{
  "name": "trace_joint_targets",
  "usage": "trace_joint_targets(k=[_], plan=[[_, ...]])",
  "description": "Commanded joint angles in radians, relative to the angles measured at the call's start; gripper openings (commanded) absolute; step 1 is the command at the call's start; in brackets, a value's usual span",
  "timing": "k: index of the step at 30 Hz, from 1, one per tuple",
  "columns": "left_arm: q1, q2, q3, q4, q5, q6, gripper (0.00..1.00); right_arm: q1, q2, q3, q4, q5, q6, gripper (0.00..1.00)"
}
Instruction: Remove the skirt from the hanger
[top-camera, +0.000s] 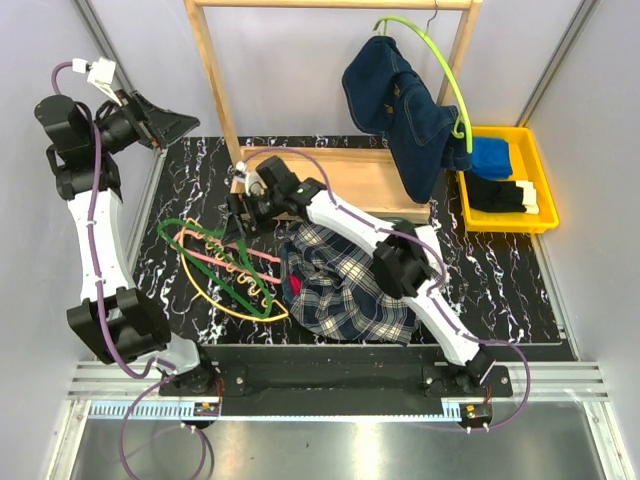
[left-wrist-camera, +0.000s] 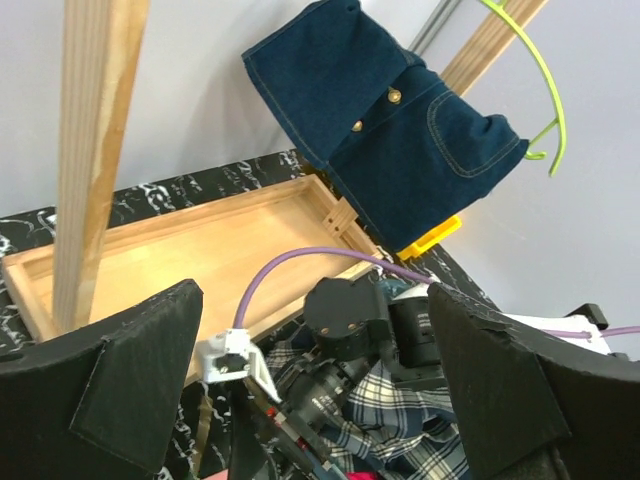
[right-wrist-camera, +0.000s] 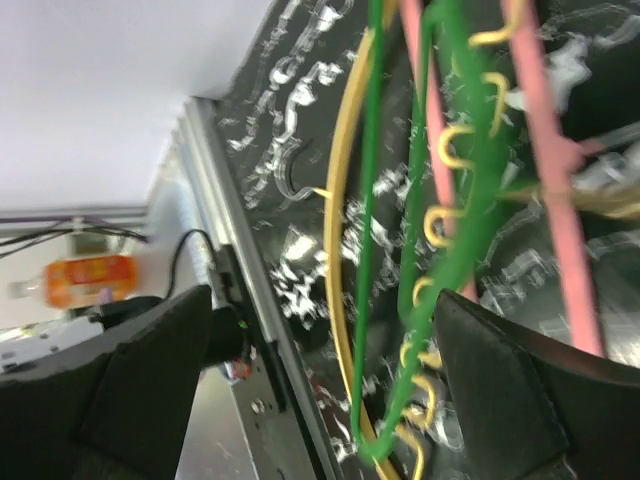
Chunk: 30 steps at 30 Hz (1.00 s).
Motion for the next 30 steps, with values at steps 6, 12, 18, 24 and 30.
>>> trace_joint_targets(k=[6,12,18,24,30], plan=[[-0.048,0.012,0.101,0.002,-0.01,-0.001,0.99,-0.141,-0.538,-0.066,-0.209,0.383,-0.171,1.0],[-0.085,0.026,0.178,-0.058,-0.038,0.011,0.99,-0.33,-0.817,0.068,-0.36,0.542,-0.294,1.0],[-0.12,-0.008,0.162,-0.098,-0.081,0.068,0.99,-0.368,-0.958,-0.094,-0.248,1.288,-0.626,0.88],[-0.128,-0.027,0.153,-0.183,-0.093,0.139,0.99,-0.371,-0.991,-0.26,-0.058,1.316,-0.725,0.88],[-0.128,-0.022,0.135,-0.193,-0.078,0.16,0.99,-0.44,-0.953,-0.313,0.114,1.2,-0.716,0.9]])
